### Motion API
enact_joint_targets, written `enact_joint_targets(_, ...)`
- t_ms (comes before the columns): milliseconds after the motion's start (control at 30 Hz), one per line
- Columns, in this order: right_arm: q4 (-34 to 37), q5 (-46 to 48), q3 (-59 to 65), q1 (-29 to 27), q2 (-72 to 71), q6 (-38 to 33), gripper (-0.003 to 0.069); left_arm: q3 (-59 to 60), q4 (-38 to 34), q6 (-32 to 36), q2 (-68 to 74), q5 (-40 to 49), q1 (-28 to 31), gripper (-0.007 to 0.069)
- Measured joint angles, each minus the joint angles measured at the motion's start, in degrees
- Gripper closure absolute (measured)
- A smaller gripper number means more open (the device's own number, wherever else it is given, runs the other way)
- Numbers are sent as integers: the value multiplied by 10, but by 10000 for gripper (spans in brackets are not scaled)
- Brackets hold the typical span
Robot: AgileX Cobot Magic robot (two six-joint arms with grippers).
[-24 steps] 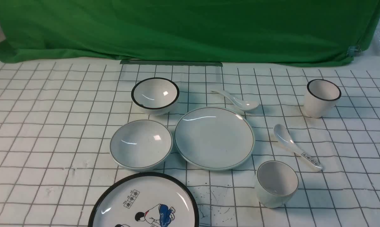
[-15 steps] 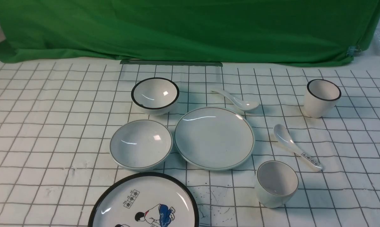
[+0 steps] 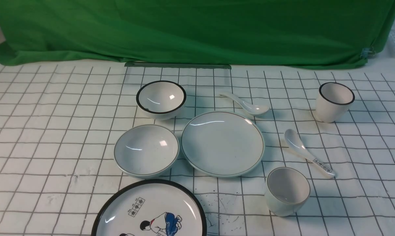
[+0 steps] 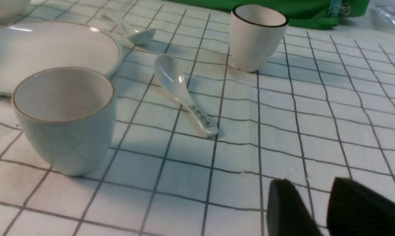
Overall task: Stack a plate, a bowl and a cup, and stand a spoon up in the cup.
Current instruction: Use the left arm to grab a blue rice bowl
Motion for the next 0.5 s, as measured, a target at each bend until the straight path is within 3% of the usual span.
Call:
enact_joint_targets(67,41,-26,0,1,0,59,421,-16,-10,-74,0,-61,0,620)
enact_joint_targets(133,104,-66,0,3,0,167,421,-86,-20,-141,2,-15,0,620)
enact_joint_targets(233,138,-113,0,5,0,294,421,-197,-8,-156,36,134,0,620)
enact_joint_targets(300,145,-136,0,5,0,354,421,-289,9,-156,82,284,0,620)
enact_joint_targets(433,148,-183,0,5,0,387,421,-466,21,-74,257,630,0,620)
enact_joint_targets(467,148,-185,0,5,0,385,421,-466,21,-68,267,644,0,620)
enact_joint_targets(500,148,-195,0,5,0,380,421,-511,18,-32,335,729,0,620)
